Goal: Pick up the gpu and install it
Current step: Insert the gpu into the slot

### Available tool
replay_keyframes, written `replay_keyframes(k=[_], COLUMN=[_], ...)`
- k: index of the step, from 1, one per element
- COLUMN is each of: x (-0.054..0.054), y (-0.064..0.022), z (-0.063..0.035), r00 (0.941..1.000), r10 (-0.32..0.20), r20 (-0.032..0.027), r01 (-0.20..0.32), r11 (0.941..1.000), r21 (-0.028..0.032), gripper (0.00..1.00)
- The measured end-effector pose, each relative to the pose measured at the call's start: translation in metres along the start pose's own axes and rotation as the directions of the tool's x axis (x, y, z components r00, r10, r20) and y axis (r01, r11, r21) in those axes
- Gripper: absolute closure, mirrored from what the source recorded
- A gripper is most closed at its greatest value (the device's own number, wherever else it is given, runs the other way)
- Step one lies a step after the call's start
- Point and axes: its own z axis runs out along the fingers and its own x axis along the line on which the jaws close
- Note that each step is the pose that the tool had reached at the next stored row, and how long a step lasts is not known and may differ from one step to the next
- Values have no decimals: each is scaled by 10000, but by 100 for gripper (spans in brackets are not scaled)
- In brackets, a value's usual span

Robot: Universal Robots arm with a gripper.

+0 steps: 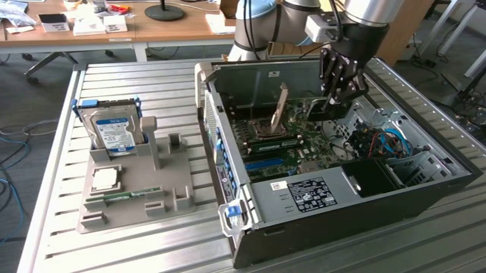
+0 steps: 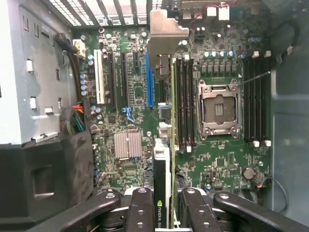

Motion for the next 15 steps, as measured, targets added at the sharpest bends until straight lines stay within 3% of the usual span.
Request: replay_keyframes(k=[15], x=[27], y=[181], z=[212], r00=[10000], r10=[-40], r20=[3], r01=[40], r11=[10000], r21=[45], gripper=[73])
